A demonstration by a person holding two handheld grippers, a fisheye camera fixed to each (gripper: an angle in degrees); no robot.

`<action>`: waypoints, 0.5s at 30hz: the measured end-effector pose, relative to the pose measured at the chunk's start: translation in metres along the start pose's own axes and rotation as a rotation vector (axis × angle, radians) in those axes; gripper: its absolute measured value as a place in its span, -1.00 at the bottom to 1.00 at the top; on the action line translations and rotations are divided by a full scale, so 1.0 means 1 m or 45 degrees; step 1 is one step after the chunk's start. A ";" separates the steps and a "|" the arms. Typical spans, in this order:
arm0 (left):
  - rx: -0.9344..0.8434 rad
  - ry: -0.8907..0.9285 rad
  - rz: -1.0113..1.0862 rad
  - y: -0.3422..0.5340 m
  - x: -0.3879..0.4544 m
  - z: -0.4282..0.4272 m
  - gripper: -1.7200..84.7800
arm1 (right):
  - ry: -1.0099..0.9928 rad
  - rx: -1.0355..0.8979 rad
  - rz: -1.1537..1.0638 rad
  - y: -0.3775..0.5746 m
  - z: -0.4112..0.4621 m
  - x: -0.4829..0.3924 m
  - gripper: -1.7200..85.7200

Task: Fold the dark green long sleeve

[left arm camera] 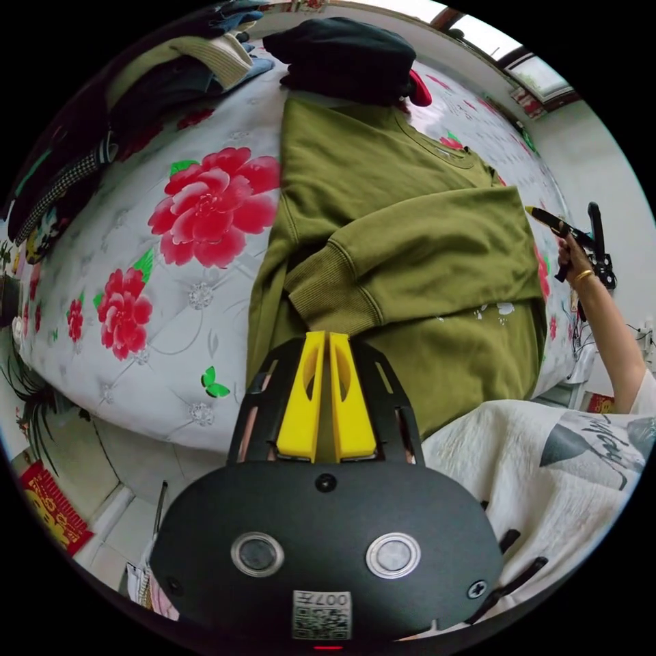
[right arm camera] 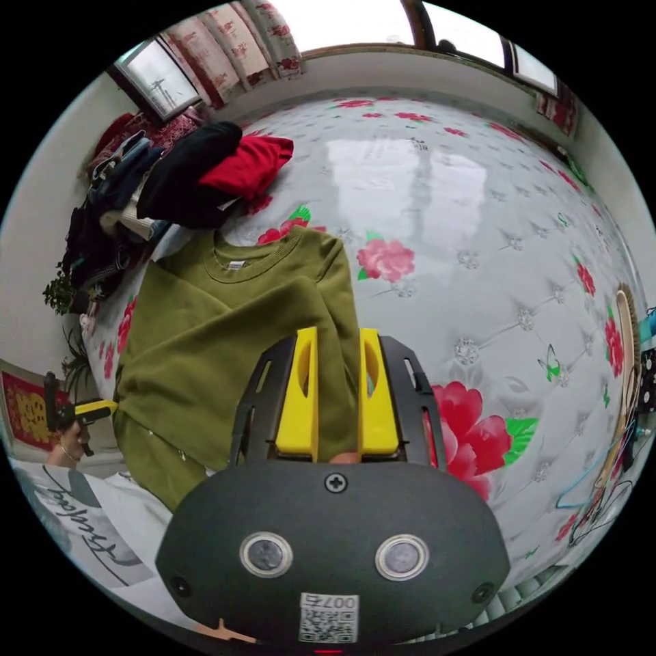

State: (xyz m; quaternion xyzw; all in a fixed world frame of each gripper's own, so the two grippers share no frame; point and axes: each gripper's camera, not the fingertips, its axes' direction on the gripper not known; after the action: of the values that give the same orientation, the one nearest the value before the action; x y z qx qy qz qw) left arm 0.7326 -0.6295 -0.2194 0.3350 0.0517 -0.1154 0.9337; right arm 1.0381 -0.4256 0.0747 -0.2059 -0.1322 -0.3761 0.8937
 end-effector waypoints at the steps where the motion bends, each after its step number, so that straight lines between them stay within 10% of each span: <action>1: 0.001 -0.005 0.000 0.000 0.001 -0.001 -0.98 | 0.002 0.028 0.014 -0.006 0.001 -0.001 -0.84; 15: -0.096 -0.036 -0.011 -0.039 0.016 0.019 -0.98 | 0.328 -0.181 -0.534 -0.020 0.063 -0.062 -0.91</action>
State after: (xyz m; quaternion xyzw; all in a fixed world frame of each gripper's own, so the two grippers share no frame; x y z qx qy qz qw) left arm 0.7385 -0.6737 -0.2318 0.2978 0.0443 -0.1220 0.9458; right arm 0.9756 -0.3703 0.1115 -0.1867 -0.0302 -0.5847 0.7889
